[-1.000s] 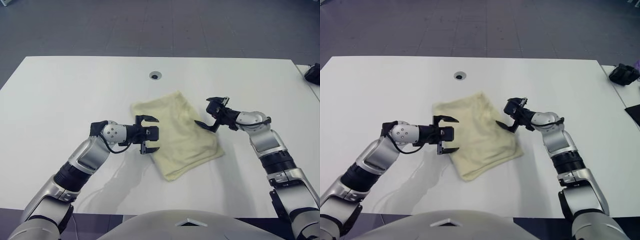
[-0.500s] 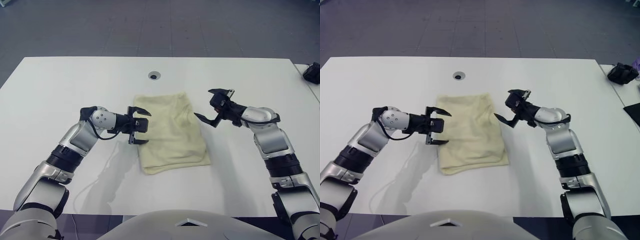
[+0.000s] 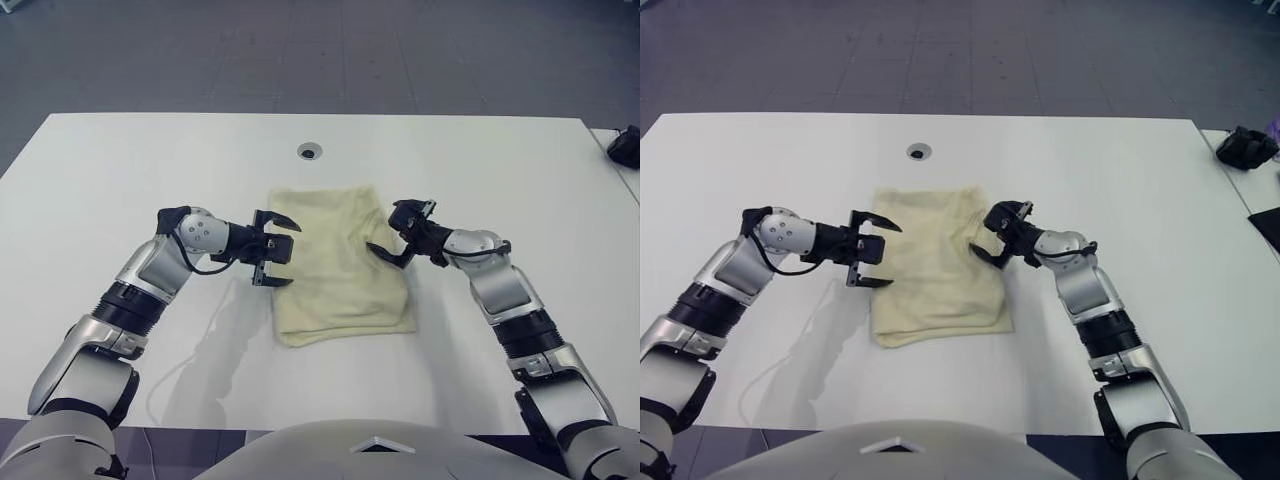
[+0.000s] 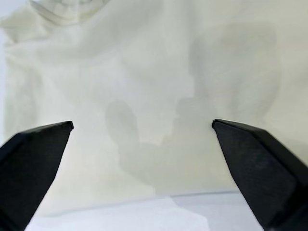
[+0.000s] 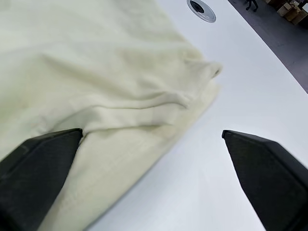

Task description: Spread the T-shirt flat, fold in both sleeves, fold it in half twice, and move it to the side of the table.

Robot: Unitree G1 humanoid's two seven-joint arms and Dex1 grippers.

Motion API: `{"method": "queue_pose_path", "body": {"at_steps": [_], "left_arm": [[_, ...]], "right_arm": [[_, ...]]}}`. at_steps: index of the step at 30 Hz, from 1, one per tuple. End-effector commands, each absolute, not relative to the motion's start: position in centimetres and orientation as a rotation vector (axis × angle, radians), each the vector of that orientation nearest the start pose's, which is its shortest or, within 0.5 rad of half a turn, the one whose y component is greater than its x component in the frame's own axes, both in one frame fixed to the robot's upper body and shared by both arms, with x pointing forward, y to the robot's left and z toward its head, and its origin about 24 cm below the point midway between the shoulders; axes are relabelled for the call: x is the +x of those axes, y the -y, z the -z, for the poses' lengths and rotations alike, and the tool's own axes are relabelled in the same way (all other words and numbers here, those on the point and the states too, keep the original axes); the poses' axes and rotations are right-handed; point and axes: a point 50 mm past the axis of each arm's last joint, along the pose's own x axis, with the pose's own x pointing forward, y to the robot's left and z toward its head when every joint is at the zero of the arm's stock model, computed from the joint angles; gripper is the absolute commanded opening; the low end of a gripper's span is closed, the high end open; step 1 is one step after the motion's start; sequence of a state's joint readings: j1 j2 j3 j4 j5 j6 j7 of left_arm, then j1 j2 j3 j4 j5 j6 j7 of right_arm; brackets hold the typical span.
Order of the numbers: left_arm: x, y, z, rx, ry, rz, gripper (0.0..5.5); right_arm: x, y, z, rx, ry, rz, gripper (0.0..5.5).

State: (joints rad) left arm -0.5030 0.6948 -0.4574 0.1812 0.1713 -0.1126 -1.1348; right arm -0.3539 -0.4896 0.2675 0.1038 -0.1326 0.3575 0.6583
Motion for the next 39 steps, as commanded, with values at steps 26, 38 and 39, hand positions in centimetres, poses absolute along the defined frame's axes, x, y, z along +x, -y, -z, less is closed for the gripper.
{"method": "queue_pose_path", "body": {"at_steps": [26, 38, 39], "left_arm": [[15.6, -20.3, -8.7, 0.894, -0.359, 1.41, 5.37], [16.0, -18.7, -5.7, 1.09, -0.328, 1.37, 4.89], [16.0, -18.7, -5.6, 1.093, -0.33, 1.375, 4.73]], "right_arm": [[15.2, 22.5, -9.9, -1.157, -0.2, -1.164, 5.4], [15.7, 18.5, -7.1, -1.147, -0.131, -1.241, 5.2], [15.9, 18.3, -6.9, -1.15, -0.129, -1.242, 5.08]]}}
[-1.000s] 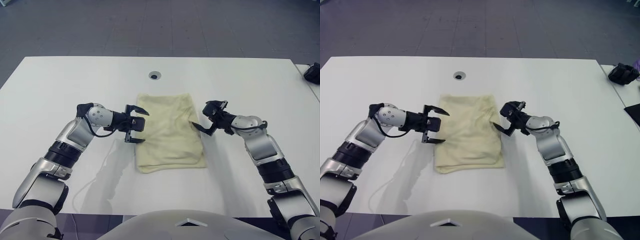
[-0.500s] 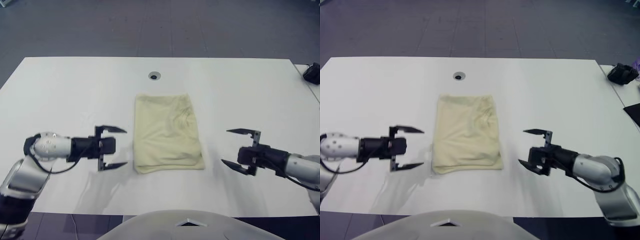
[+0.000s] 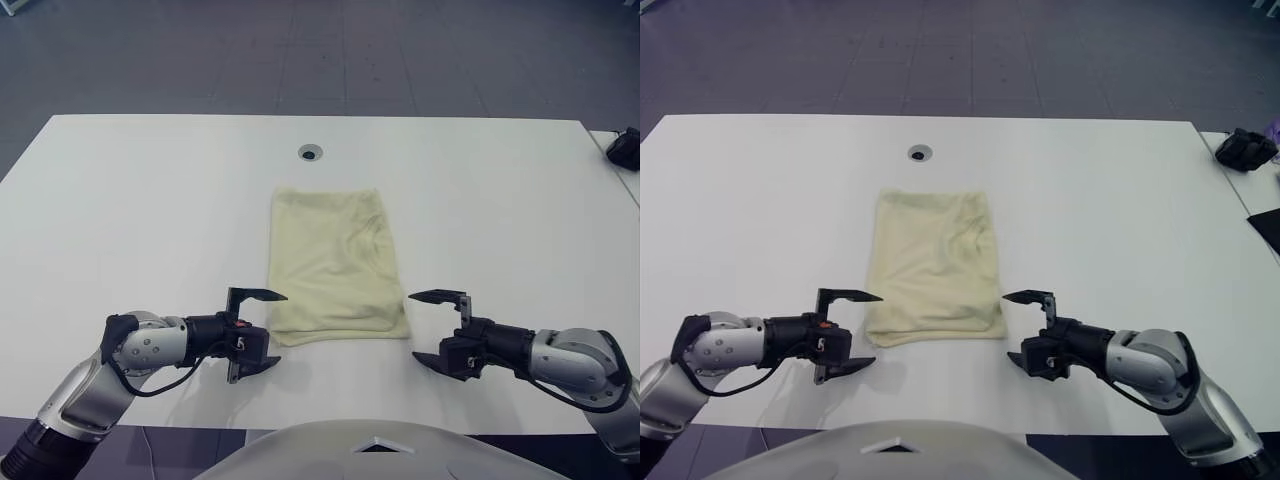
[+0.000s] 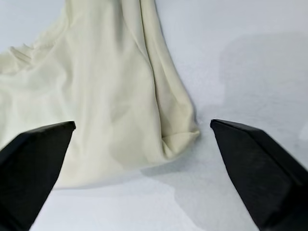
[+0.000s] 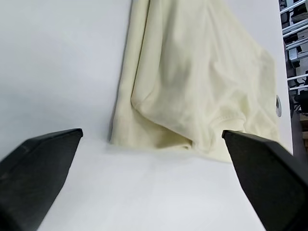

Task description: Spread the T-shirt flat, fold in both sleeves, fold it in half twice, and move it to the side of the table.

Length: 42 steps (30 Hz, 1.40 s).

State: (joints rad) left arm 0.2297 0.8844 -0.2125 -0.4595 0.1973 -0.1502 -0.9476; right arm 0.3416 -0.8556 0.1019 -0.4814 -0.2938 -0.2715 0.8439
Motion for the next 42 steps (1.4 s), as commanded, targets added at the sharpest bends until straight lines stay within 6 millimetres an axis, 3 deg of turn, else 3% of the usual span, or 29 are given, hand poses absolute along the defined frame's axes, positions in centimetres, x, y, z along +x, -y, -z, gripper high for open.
{"method": "queue_pose_path", "body": {"at_steps": [1, 25, 31, 38, 42], "left_arm": [[15.9, -18.6, -5.5, 1.094, -0.334, 1.386, 4.45], [16.9, -17.6, -4.8, 1.107, -0.307, 1.456, 0.17], [17.0, -17.5, -5.1, 1.104, -0.293, 1.499, 0.03], [18.1, -17.7, -5.9, 1.109, -0.279, 1.507, 0.03], [17.4, -17.5, -6.6, 1.038, -0.329, 1.568, 0.03]], "right_arm": [[16.1, 18.2, -6.8, -1.154, -0.127, -1.244, 4.82], [17.6, 17.3, -5.3, -1.218, -0.09, -1.33, 0.78], [17.9, 17.2, -5.3, -1.222, -0.083, -1.33, 0.0], [17.0, 17.3, -6.6, -1.154, -0.085, -1.387, 0.0], [16.3, 17.5, -7.8, -1.065, -0.153, -1.441, 0.0]]}}
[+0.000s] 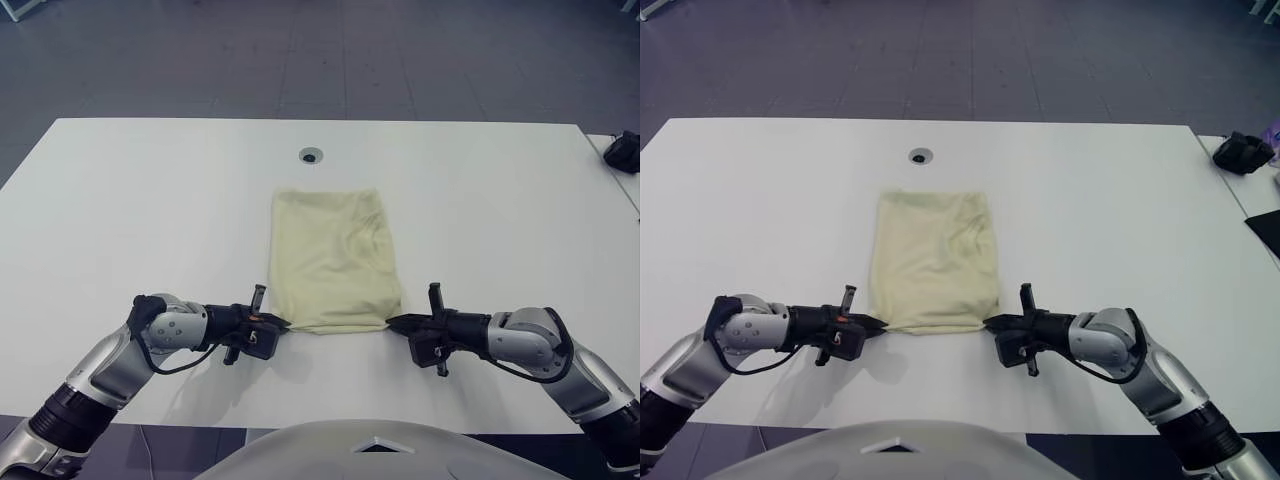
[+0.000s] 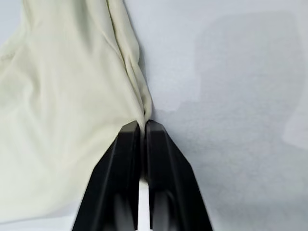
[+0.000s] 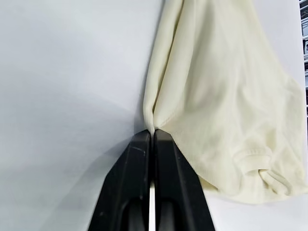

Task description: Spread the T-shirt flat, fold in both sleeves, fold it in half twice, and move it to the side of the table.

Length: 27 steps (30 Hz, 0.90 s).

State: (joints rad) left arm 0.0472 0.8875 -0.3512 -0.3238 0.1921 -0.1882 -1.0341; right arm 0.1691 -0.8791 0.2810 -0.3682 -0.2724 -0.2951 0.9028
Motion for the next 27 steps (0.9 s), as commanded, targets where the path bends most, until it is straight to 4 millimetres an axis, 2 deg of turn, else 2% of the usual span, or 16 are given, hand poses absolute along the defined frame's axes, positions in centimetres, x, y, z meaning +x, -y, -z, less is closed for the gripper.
{"method": "queue_pose_path", "body": {"at_steps": [1, 9, 16, 20, 24, 27], "left_arm": [[17.1, -17.5, -6.9, 1.007, -0.355, 1.59, 0.03], [15.6, -16.7, -9.3, 0.701, -0.503, 1.705, 0.02], [14.1, -17.1, -10.4, 0.423, -0.65, 1.786, 0.02], [14.7, -17.5, -11.2, 0.287, -0.679, 1.771, 0.02], [17.5, -17.4, -12.7, 0.217, -0.612, 1.713, 0.02], [19.9, -17.1, -13.8, 0.223, -0.561, 1.687, 0.02]], "right_arm": [[16.0, 17.7, -8.0, -1.022, -0.193, -1.461, 0.0], [12.9, 18.7, -8.6, -0.651, -0.582, -1.642, 0.0], [11.1, 18.0, -10.4, -0.385, -0.732, -1.74, 0.0], [12.4, 18.6, -11.9, -0.279, -0.731, -1.693, 0.0], [14.9, 20.0, -14.1, -0.155, -0.676, -1.638, 0.0], [17.1, 21.0, -14.9, -0.113, -0.64, -1.59, 0.0]]}}
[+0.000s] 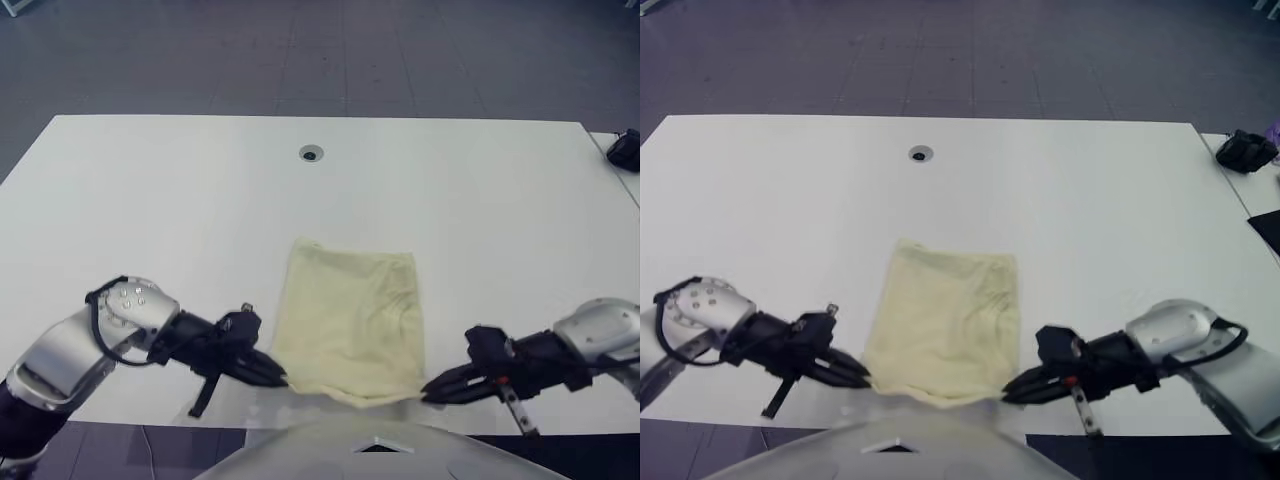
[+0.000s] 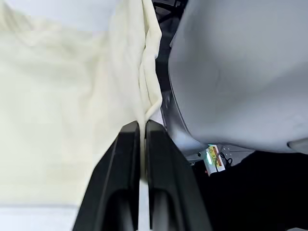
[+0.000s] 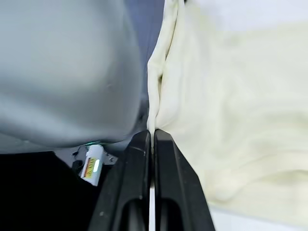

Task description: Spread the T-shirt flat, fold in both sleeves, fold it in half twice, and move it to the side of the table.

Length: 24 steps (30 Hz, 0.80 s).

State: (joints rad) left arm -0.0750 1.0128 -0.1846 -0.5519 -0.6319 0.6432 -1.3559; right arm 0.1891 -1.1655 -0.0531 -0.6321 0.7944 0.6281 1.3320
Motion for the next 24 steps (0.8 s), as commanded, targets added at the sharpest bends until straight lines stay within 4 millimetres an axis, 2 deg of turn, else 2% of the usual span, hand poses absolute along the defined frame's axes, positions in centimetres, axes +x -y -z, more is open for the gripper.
{"method": "queue_pose_path", "body": {"at_steps": [1, 8, 13, 19, 24], "left_arm": [[20.7, -17.0, -14.1, 0.225, -0.549, 1.675, 0.02], [25.7, -17.2, -15.4, 0.27, -0.481, 1.592, 0.02], [28.6, -16.7, -15.3, 0.286, -0.449, 1.542, 0.02], [31.3, -15.4, -14.0, 0.286, -0.414, 1.464, 0.02], [33.3, -14.1, -13.2, 0.311, -0.35, 1.359, 0.02]], "right_arm": [[17.8, 21.2, -15.1, -0.105, -0.63, -1.579, 0.0], [22.8, 21.6, -15.2, -0.108, -0.573, -1.516, 0.0], [25.6, 21.7, -14.0, -0.108, -0.584, -1.47, 0.0], [27.8, 22.5, -11.6, -0.096, -0.626, -1.389, 0.0], [28.9, 23.1, -10.5, -0.087, -0.636, -1.336, 0.0]]}}
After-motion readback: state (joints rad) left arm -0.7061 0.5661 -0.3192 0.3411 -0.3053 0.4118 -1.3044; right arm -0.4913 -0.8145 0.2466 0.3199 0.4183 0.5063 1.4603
